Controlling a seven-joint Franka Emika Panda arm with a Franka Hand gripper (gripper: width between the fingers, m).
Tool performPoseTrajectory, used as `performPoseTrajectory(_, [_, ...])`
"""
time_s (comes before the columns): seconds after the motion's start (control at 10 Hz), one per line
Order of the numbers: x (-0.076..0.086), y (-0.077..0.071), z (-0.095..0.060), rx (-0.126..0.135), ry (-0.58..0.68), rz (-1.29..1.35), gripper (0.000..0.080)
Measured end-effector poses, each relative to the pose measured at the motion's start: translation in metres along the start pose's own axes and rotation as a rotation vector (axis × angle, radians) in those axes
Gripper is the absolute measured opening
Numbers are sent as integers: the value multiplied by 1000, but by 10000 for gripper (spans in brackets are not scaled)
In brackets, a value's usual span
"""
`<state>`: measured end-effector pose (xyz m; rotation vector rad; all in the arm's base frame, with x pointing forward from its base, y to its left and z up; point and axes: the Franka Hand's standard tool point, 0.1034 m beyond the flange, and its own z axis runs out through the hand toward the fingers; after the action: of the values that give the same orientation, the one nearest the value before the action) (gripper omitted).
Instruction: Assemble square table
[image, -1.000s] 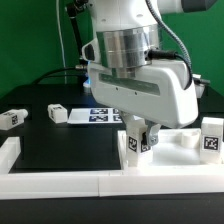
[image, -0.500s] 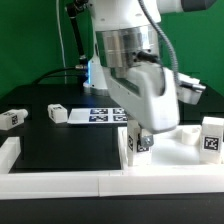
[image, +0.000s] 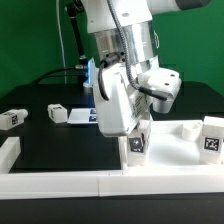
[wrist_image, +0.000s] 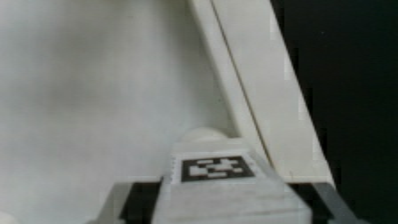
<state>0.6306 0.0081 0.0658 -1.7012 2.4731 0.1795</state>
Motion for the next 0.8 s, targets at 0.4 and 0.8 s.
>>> performPoseTrajectory(0.4, [0,1,1,-2,1,0,634])
performPoseTrajectory(0.8, [-21,43,-32,-1,-36,38,648])
